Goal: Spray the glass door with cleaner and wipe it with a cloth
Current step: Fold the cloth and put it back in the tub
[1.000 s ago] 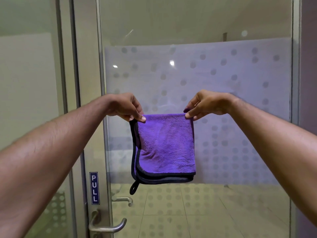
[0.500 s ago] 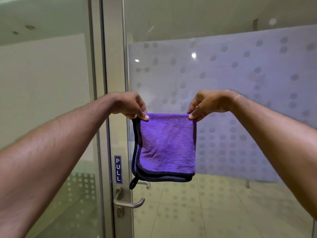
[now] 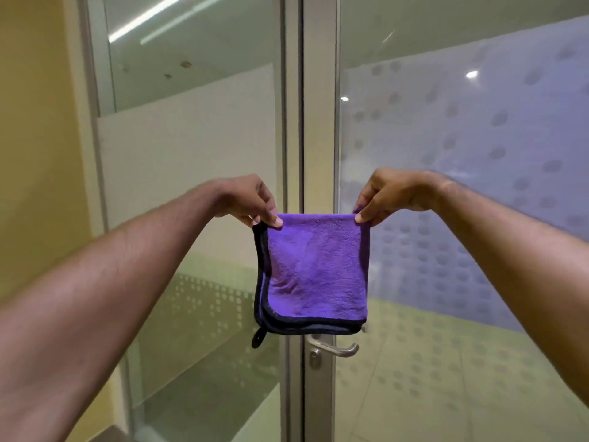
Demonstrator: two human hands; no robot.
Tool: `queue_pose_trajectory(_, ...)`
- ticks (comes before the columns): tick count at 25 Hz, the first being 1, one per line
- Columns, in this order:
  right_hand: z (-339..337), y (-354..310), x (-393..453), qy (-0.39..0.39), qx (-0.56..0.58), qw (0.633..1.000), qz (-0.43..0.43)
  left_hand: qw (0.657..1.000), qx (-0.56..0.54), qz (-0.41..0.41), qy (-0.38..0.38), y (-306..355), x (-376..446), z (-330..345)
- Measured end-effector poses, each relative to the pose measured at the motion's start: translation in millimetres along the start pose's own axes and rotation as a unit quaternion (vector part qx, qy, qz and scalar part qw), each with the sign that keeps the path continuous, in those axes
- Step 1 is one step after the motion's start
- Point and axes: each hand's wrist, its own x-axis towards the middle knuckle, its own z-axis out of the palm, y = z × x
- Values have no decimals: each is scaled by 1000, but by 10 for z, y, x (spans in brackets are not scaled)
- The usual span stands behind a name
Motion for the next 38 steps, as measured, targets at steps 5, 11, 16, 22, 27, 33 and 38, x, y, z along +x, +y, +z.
queue_pose_trajectory(5,648,-682,259,-45,8,997,-55,997,-2,-65,44,-640,-648,-500)
queue_pose_trajectory(11,1635,-1617,471,-107,64,986,-109,985,12,-157,75,-1459,-1652,-1136)
queue_pose_trajectory(16,2562,-2442,529,-170,86,969,-156,968,18,-226,104,-2148,-2598,-1604)
queue_pose_trajectory(22,3659,-3436,536,-262,91,934,-227,934,29,-320,155,-2797,-3749,-2049)
queue_pose_trajectory(27,4409,-4044,584,-342,108,890,-282,898,50,-389,197,-3062,-4466,-2252)
queue_pose_trajectory(33,5066,-4696,638,-415,106,827,-364,835,141,-474,244,-3168,-5002,-2352)
queue_pose_trajectory(38,5406,-5197,518,-450,66,762,-461,788,197,-535,232,-3121,-5343,-2386)
